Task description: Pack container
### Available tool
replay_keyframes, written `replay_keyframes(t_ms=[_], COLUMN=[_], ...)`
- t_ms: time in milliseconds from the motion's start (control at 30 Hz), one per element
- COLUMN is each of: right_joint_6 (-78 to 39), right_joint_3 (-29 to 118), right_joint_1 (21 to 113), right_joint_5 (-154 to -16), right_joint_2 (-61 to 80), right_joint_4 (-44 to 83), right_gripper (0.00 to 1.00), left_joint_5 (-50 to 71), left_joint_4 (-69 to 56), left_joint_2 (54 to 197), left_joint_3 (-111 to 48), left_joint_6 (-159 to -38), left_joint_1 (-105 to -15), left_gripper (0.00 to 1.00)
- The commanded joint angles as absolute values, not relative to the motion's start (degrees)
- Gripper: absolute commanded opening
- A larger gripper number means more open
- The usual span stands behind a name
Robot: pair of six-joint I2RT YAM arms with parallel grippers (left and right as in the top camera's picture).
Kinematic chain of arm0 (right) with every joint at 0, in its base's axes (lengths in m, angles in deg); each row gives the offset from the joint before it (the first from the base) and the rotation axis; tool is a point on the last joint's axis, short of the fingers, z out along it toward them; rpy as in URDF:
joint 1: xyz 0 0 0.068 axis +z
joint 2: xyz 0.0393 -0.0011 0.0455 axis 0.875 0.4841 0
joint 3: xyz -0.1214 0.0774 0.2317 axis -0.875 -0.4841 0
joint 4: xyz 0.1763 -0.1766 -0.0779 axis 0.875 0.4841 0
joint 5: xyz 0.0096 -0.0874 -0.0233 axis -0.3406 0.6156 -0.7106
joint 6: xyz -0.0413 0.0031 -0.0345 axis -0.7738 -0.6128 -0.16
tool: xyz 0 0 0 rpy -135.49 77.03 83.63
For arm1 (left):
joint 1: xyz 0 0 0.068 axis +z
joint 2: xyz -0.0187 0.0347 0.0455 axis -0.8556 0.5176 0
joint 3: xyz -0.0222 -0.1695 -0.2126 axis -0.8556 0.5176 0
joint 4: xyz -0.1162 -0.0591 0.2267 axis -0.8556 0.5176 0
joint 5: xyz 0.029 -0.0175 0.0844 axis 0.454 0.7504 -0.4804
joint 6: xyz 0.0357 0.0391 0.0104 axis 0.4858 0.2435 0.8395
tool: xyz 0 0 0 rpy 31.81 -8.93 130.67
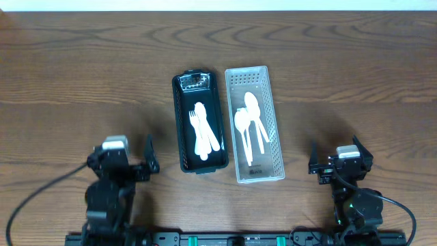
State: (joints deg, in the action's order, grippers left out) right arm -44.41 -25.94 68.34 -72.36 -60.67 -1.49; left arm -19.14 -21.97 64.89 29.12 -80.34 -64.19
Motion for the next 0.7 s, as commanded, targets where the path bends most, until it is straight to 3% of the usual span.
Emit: replay_keyframes(t_ms=[0,167,533,667], right_joint_6=[-43.6,-43.6,-43.6,-43.6], right_joint_3=[-26.1,-26.1,-26.1,-26.1], right_joint_1=[67.8,67.8,67.8,67.8], right_joint_5=[-72.6,-72.6,-72.6,-72.6], right_joint_2=[-61.1,-61.1,-61.1,-61.1], right_joint_4=[-1.4,-1.4,-1.4,-1.4], right_gripper=[0.99,0.99,0.99,0.99], left_joint_5=[-16.1,-16.2,-16.2,-16.1], left_joint_4=[-16.7,-15.3,-49.8,-49.6], left_joint_2=[57.5,53.9,53.7,53.7], left_joint_3=[28.8,30.6,47.9,48.4], left_joint_6=[-79.4,-77.5,-67.6,-64.8], left_joint_1=[-64.3,-64.3,-64.3,-64.3], left_gripper=[0.98,0.98,0.98,0.98])
